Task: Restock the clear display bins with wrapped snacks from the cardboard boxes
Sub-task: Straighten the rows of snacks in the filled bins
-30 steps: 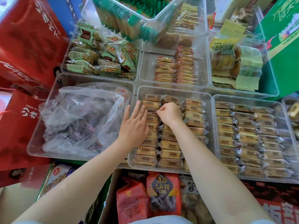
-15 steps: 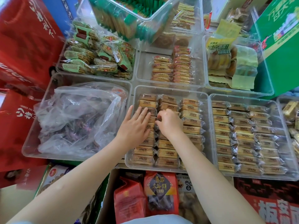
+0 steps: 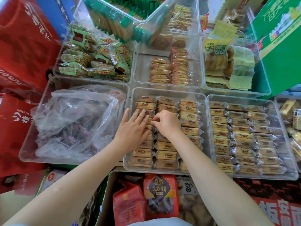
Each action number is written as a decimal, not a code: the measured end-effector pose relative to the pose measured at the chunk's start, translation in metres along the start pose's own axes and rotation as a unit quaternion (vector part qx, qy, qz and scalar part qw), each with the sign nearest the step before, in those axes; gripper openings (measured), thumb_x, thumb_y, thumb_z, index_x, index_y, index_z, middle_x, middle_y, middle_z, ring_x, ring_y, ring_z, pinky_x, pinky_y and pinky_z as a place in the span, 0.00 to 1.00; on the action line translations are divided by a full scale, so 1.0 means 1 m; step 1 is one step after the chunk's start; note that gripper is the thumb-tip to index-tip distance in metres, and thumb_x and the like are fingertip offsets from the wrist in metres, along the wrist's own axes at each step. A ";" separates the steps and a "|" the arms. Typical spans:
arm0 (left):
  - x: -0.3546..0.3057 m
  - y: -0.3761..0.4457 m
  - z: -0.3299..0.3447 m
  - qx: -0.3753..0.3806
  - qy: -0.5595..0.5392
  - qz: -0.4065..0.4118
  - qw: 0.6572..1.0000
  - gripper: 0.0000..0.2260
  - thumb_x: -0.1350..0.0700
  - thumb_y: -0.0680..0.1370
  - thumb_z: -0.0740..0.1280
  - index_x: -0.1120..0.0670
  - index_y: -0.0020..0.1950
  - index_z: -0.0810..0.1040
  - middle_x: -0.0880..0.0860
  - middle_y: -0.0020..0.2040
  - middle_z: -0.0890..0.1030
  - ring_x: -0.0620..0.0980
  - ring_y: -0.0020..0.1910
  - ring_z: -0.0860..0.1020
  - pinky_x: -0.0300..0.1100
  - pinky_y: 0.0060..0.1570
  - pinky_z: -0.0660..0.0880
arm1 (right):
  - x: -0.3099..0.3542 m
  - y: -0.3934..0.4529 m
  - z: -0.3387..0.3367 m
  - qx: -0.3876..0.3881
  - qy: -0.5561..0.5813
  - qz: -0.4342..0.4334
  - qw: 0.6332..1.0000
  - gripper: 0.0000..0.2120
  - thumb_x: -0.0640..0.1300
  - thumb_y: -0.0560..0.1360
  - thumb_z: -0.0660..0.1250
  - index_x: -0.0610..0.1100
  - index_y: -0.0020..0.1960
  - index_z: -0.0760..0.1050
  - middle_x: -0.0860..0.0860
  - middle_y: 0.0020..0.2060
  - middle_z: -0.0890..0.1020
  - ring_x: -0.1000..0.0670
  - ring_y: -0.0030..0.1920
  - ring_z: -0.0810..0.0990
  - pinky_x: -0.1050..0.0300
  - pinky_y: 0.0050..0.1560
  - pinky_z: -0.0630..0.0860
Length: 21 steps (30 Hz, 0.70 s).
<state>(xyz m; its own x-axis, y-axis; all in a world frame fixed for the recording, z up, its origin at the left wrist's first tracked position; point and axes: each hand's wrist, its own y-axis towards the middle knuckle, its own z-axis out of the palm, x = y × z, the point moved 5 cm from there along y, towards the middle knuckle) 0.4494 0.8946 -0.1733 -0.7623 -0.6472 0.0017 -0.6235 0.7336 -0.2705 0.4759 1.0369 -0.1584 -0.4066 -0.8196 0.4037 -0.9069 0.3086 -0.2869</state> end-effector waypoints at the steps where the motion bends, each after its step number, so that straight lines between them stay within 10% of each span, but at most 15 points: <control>1: 0.000 0.000 -0.001 0.001 -0.004 -0.001 1.000 0.29 0.38 0.84 0.43 0.49 0.83 0.50 0.53 0.83 0.51 0.53 0.82 0.47 0.61 0.77 0.36 | -0.002 0.001 -0.007 -0.011 0.007 0.005 1.000 0.10 0.53 0.79 0.67 0.49 0.53 0.82 0.51 0.54 0.79 0.48 0.54 0.79 0.56 0.43 0.73; 12: 0.004 0.012 -0.004 -0.020 -0.024 -0.022 0.999 0.30 0.38 0.84 0.46 0.52 0.83 0.51 0.55 0.83 0.51 0.54 0.82 0.49 0.58 0.77 0.36 | 0.013 0.047 -0.016 -0.027 -0.115 0.029 0.993 0.12 0.51 0.82 0.63 0.44 0.58 0.78 0.46 0.54 0.79 0.43 0.51 0.81 0.52 0.43 0.75; 17: 0.006 0.012 -0.007 -0.027 -0.030 -0.031 0.999 0.30 0.39 0.84 0.48 0.53 0.82 0.55 0.56 0.82 0.54 0.55 0.81 0.51 0.56 0.77 0.37 | 0.016 0.048 -0.019 -0.007 -0.008 0.014 1.000 0.12 0.49 0.82 0.63 0.45 0.54 0.83 0.49 0.54 0.80 0.46 0.52 0.80 0.55 0.44 0.73; 21: 0.005 0.013 -0.009 -0.017 -0.016 -0.048 0.999 0.31 0.39 0.84 0.44 0.55 0.82 0.50 0.55 0.83 0.49 0.53 0.82 0.45 0.58 0.77 0.34 | -0.021 0.033 -0.050 -0.132 0.059 0.046 0.988 0.11 0.45 0.82 0.61 0.43 0.53 0.82 0.47 0.52 0.80 0.48 0.44 0.78 0.55 0.41 0.77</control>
<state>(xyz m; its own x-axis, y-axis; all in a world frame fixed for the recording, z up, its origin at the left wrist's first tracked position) 0.4362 0.9024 -0.1683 -0.6933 -0.7207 -0.0045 -0.6992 0.6740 -0.2385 0.4493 1.0888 -0.1331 -0.4839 -0.7258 0.4889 -0.8568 0.5065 -0.0962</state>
